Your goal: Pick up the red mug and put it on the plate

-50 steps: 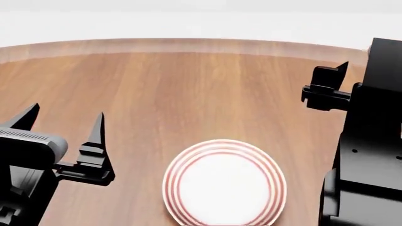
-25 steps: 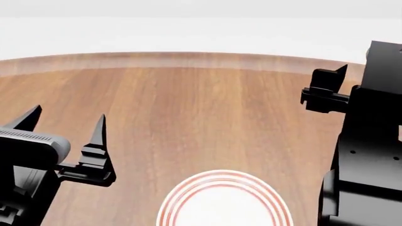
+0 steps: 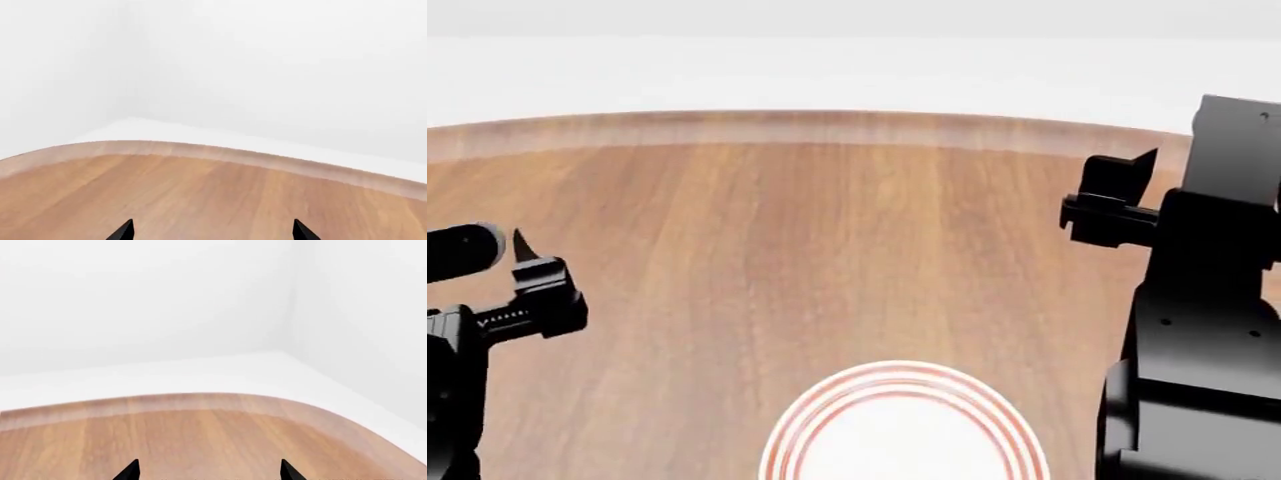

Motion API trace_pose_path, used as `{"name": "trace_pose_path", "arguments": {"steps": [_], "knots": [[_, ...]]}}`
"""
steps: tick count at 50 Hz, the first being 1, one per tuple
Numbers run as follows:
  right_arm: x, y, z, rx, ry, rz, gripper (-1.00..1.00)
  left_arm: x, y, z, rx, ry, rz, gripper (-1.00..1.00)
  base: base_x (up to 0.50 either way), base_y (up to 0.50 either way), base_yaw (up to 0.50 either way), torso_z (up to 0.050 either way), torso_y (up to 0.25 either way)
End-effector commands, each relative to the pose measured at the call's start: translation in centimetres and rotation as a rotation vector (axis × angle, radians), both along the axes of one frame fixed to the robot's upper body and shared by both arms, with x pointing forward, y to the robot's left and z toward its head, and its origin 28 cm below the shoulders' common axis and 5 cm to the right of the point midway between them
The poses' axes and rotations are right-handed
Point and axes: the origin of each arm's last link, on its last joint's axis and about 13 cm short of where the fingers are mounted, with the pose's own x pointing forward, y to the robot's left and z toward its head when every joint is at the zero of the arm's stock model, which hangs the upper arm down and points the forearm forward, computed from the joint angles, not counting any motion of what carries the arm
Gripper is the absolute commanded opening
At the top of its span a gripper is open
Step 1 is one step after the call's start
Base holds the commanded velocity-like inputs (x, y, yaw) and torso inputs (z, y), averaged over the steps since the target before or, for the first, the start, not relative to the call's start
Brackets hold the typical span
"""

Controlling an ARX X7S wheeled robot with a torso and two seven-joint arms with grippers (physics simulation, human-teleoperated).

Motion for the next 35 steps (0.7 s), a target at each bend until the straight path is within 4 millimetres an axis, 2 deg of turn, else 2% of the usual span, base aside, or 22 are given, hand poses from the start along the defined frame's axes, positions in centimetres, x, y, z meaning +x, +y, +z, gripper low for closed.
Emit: {"name": "trace_pose_path", "arguments": {"steps": [1,4,23,35], "knots": [[0.3,0.0,-0.6,0.004,0.018,-0.001,1.00,1.4,0.5,-0.4,-0.056,0.050,0.326,1.00,0.00,0.00,0.00,0.000,0.000],[0.3,0.0,-0.7,0.006,0.020,-0.003,1.00,1.6,0.5,-0.4,-0.057,0.044,0.404,1.00,0.00,0.00,0.00,0.000,0.000],[0.7,0.1,-1.2,0.016,0.039,0.002,1.00,1.8,0.6,-1.0,-0.050,0.079,0.362,1.00,0.00,0.00,0.00,0.000,0.000],[1.0,0.3,-1.8,0.015,0.056,0.007,1.00,2.6,0.9,-3.6,-0.085,0.220,0.299,1.00,0.00,0.00,0.00,0.000,0.000]]}}
